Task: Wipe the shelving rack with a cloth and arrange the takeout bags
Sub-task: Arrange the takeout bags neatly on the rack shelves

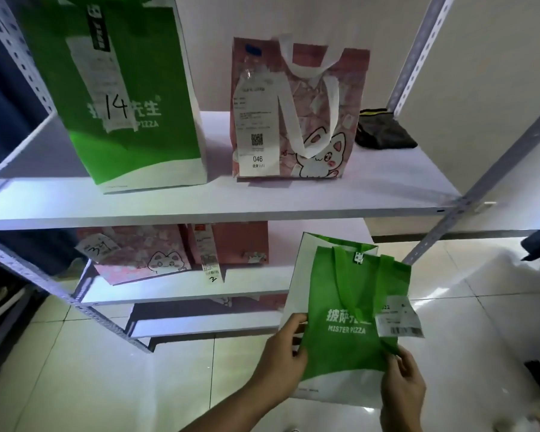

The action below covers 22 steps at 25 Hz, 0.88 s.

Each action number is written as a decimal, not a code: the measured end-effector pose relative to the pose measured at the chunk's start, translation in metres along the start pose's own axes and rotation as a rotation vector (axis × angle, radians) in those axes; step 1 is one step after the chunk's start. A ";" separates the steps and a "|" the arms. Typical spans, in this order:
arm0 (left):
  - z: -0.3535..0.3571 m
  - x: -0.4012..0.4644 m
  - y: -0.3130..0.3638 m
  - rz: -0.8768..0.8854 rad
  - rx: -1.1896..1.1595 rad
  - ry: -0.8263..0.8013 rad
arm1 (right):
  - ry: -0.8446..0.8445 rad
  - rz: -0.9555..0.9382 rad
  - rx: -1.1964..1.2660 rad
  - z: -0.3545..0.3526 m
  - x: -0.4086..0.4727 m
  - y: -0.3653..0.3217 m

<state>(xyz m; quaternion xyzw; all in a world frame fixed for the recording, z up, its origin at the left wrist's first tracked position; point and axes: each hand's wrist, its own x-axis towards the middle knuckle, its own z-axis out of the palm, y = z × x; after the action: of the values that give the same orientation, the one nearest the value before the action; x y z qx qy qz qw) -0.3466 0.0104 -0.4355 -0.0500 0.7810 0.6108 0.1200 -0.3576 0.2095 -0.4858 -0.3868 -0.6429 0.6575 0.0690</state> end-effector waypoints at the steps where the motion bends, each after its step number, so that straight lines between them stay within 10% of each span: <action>1: 0.001 0.010 -0.004 -0.016 -0.018 0.012 | -0.016 0.001 -0.018 0.006 0.012 -0.002; 22: 0.019 0.229 -0.010 -0.034 -0.151 0.253 | -0.225 -0.159 -0.019 0.131 0.208 -0.057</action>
<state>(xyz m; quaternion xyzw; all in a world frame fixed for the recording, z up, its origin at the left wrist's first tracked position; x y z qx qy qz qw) -0.5626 0.0418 -0.5064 -0.1488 0.7407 0.6546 0.0267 -0.6025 0.2376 -0.5384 -0.2589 -0.6816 0.6830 0.0445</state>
